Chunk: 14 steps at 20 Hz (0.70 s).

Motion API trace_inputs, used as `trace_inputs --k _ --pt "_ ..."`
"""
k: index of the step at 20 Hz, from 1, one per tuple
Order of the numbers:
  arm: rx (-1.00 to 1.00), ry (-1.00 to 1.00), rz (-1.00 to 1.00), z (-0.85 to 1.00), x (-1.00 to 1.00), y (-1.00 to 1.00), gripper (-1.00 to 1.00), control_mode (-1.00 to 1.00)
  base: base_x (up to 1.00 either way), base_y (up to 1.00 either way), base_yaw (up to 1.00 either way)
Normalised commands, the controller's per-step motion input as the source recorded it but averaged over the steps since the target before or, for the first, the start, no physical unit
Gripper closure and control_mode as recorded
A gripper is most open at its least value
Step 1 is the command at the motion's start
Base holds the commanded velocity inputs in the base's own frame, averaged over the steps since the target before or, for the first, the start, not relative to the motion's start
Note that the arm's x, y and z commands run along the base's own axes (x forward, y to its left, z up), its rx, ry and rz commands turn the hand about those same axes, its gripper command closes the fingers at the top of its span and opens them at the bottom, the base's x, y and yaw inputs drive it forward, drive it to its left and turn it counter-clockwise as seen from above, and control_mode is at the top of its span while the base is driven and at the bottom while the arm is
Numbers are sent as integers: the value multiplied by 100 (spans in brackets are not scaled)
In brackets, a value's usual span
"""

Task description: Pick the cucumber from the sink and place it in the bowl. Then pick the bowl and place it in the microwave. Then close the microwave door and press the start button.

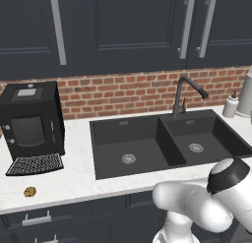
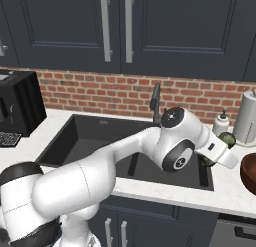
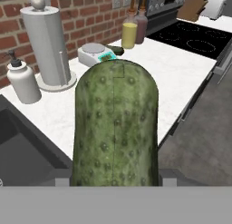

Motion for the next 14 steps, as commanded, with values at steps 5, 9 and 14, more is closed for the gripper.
trace_inputs --k 5,9,14 --pt "3 0 0 0 0 -26 100 -100 0 0 0" --pt "0 4 -1 0 18 -20 100 -100 0 0 0" --pt "0 1 0 -3 11 -26 100 -100 0 0 0"
